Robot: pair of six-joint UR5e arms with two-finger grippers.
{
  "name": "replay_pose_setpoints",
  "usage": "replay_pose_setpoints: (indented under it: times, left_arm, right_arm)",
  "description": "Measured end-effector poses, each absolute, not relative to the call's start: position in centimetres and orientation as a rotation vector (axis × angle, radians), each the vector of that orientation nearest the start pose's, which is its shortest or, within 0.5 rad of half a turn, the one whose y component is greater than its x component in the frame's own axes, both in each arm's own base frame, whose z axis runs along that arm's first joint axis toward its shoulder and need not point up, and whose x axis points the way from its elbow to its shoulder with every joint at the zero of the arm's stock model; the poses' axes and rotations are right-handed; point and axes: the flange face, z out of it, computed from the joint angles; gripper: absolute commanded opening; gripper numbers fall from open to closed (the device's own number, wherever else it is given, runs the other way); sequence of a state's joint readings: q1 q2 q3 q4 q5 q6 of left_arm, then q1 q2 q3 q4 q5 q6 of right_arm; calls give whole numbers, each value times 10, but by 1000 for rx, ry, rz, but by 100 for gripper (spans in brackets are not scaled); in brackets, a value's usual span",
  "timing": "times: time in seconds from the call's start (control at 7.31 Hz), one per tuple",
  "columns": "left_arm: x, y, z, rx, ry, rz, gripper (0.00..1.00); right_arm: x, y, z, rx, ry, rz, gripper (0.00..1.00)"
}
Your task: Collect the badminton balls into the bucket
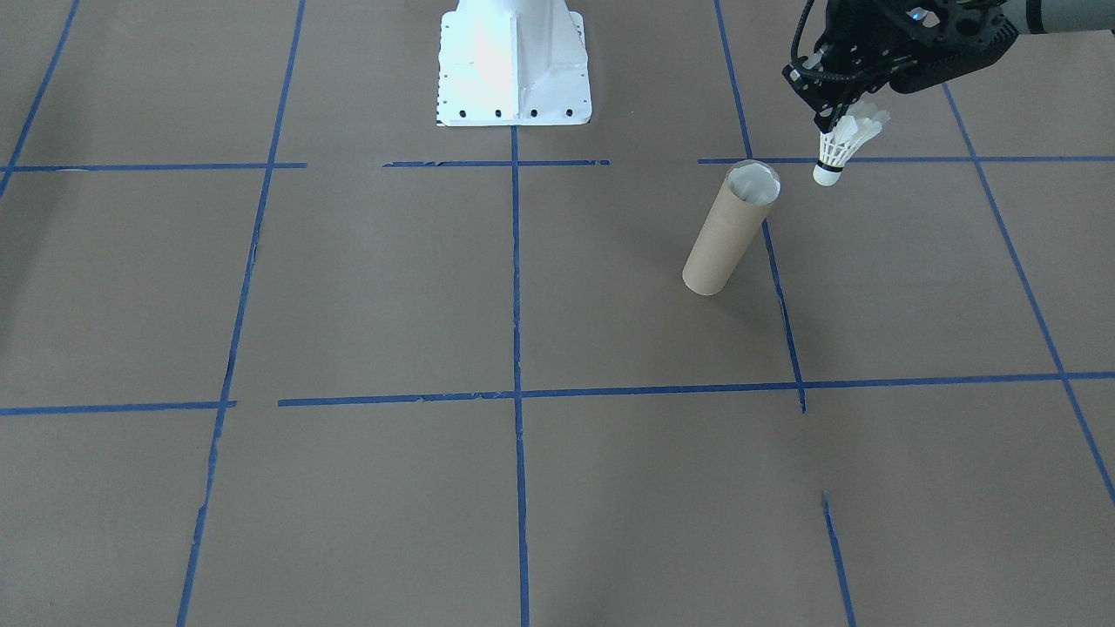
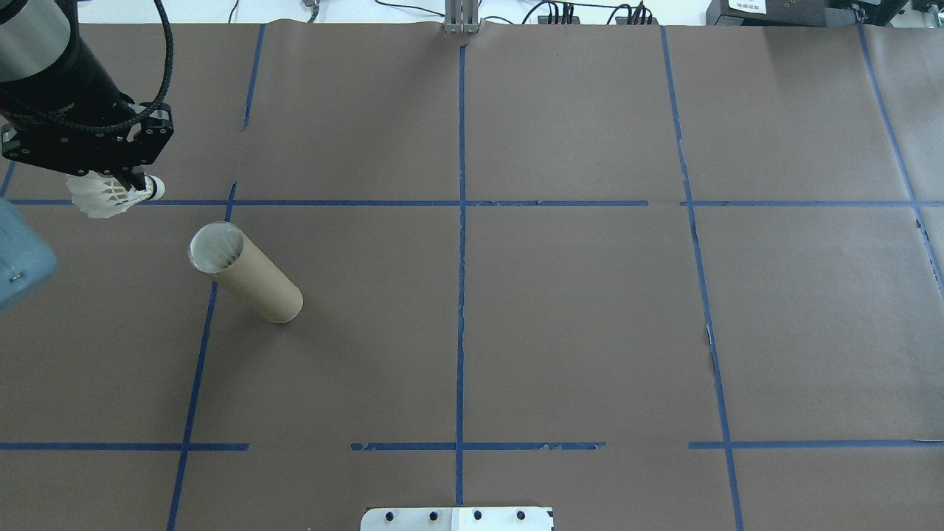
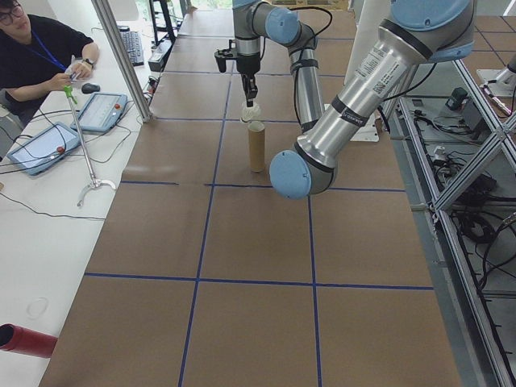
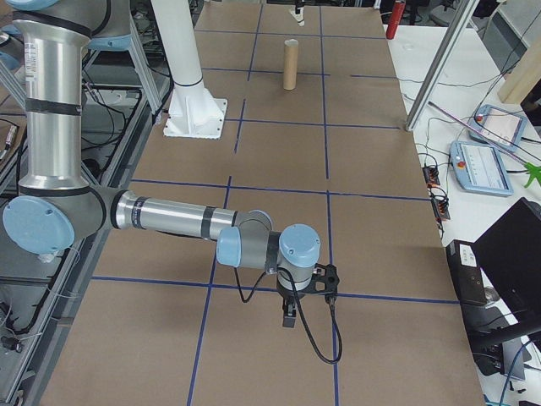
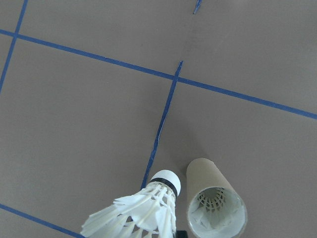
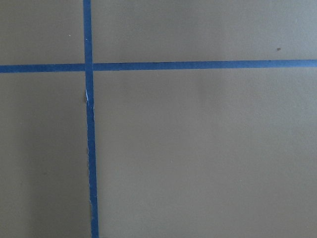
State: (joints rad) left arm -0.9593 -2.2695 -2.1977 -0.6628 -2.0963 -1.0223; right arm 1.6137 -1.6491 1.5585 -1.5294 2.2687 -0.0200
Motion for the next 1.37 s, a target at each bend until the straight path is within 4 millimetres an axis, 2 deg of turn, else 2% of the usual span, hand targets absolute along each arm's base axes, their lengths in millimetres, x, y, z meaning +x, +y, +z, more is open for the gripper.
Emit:
replay_pose_setpoints:
  times: [0.41,0.68,0.96,1.37]
  left_arm:
    - [246,-462,152,-164,620,-269,0]
    - [255,-464,152,-193,623,-264,0]
    - [264,-468,143,-215,638,-258,0]
    - [287,-459,139,-262,649,-225,0]
  right_arm:
    - [89,-450,703,-25,-699,39,100]
    - [89,-450,703,-25,-699,39,100]
    - [89,-450,703,-25,-699,39,100]
    - [89,-450,703,-25,-699,39,100]
